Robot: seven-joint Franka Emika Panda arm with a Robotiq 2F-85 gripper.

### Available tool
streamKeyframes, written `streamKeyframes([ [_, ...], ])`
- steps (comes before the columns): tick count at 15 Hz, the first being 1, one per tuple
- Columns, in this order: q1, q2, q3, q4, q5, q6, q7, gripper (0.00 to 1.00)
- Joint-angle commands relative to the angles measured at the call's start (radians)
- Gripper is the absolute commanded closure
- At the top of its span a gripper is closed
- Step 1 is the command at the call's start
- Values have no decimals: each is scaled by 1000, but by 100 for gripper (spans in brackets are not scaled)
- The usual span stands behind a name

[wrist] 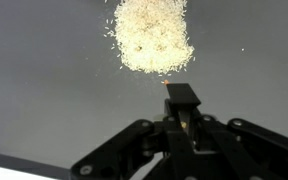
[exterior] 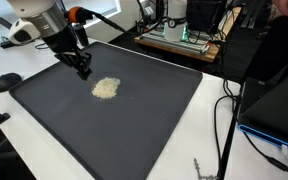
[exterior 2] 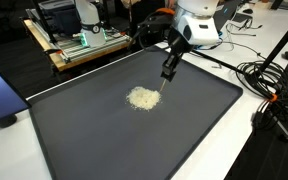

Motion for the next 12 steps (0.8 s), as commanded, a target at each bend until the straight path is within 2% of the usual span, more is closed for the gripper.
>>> streamKeyframes([
  [1,-65,51,12,91,106,-81,-64,97],
  [12,-293,106,36,124,408,-131,-218,97],
])
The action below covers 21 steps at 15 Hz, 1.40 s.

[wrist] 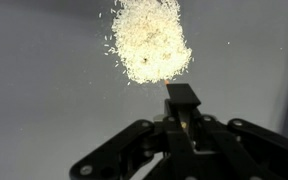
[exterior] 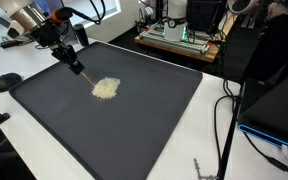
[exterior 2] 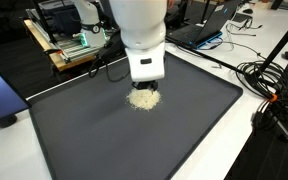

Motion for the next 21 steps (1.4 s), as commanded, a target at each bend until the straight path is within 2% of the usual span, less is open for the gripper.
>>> streamKeyframes([
  [1,-89,33,27,46,115,-48,-68,97],
  [11,-240,38,73,-23,311,-98,-280,97],
  [21,-307,-24,84,-192,357,-66,-433,97],
])
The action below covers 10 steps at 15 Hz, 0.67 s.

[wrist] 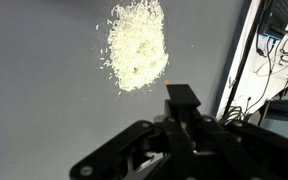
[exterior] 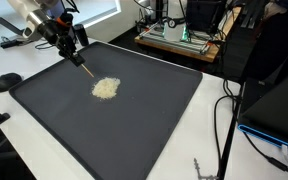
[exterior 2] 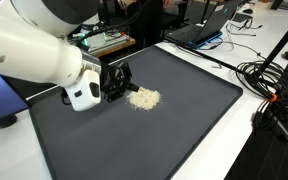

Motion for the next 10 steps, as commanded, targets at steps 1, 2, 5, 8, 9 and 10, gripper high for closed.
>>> streamKeyframes([
  [1,-28,-68,13,-129,38,27,-62,97],
  [2,-32,-81,13,-156,43,34,-75,97],
  [5,-18,-111,-30,-220,96,34,-123,97],
  [8,-14,-134,-64,-280,149,40,-175,97],
  [9,-12,-137,-76,-296,166,41,-193,97],
  [10,-9,-137,-87,-308,180,40,-208,97],
])
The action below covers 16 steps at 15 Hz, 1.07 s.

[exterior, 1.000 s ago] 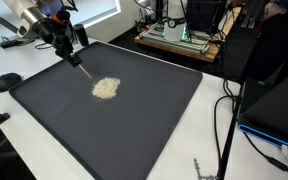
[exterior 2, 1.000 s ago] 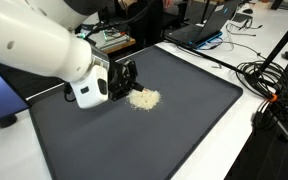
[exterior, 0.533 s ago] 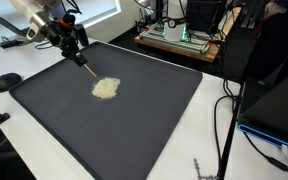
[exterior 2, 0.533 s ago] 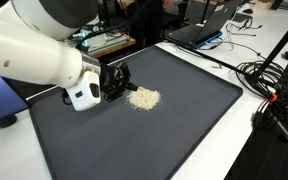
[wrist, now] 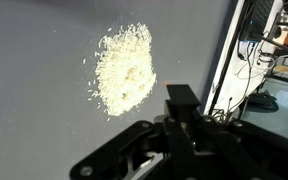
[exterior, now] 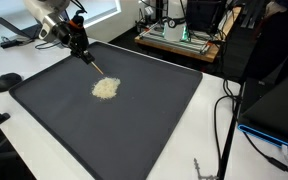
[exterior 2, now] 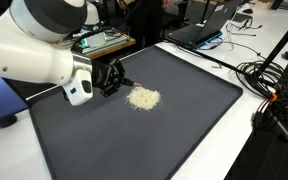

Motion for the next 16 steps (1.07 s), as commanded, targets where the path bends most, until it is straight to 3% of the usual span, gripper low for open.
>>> streamKeyframes([
  [1,5,-46,-42,-101,80,19,-79,97],
  [7,7,-20,-78,-128,188,-2,-152,97],
  [16,39,11,-133,-148,363,53,-154,97],
])
